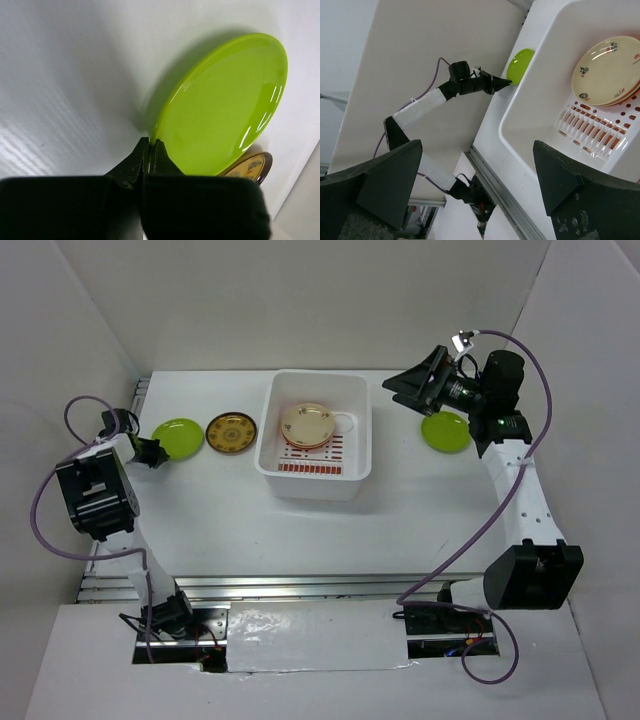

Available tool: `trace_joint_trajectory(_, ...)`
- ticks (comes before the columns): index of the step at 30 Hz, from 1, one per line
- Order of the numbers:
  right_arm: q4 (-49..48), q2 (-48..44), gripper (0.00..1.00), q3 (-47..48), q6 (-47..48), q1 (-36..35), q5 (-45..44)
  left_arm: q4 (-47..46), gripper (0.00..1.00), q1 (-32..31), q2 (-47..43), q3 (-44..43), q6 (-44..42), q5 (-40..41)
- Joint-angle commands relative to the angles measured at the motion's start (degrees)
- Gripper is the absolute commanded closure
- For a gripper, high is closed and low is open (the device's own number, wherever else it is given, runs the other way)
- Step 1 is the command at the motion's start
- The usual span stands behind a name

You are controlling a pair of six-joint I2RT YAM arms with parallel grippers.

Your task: Place the plates into the plastic bin on the countertop

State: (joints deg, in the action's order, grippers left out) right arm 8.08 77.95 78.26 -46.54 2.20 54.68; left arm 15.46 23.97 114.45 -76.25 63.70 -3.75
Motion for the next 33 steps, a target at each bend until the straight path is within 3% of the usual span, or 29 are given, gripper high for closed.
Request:
trace_joint_trajectory(1,-3.1,0.4,0.00,2.8,-0.9,1.1,0.4,5.6,1.00,1.2,-2.3,-0.6,2.1,5.7)
trace_joint_trajectory(6,-2.3,0.8,0.00,3.1,-0.9,1.6,-0.7,3.5,1.00,-0.7,-16.4,-5.1,0.1,12.2)
trace_joint_trajectory(9,1.4,0.8,0.00,3.4,0.4,2.3,-3.2,-4.3,1.00,-3.7,-20.9,-8.6,-6.5,7.9)
trace_joint_trajectory(10,3.9,0.8,0.00,4.3,1.9,3.2,-5.2,-4.0,1.00,-6.1,-20.7,-13.9,-9.9,5.7)
trace_joint_trajectory(12,12.8,0.5,0.00,5.5,3.0,4.0,-16.7,0.9,1.00,-9.8,-17.4,-20.2,-13.8,1.0)
trace_joint_trajectory(15,17.1,-1.4,0.00,4.2,0.4,6.7,-29.3,12.3,1.00,-20.6,-10.0,-38.9,-22.3,-2.3)
trace_joint_trajectory(19,16.8,-4.2,0.00,0.8,-1.0,9.0,-33.1,24.2,1.00,-30.1,-0.3,-53.3,-27.0,-0.7)
trace_joint_trajectory(22,19.4,-4.2,0.00,1.5,0.4,9.8,-35.2,27.8,1.00,-35.0,3.2,-57.7,-29.2,0.8)
trace_joint_trajectory(27,22.8,-4.2,0.00,1.0,1.0,10.6,-41.4,28.6,1.00,-40.0,6.3,-57.9,-31.9,2.8)
trace_joint_trajectory(33,19.7,-7.7,0.00,-6.7,-1.3,12.0,-44.8,29.8,1.00,-42.7,10.8,-59.9,-34.4,5.5)
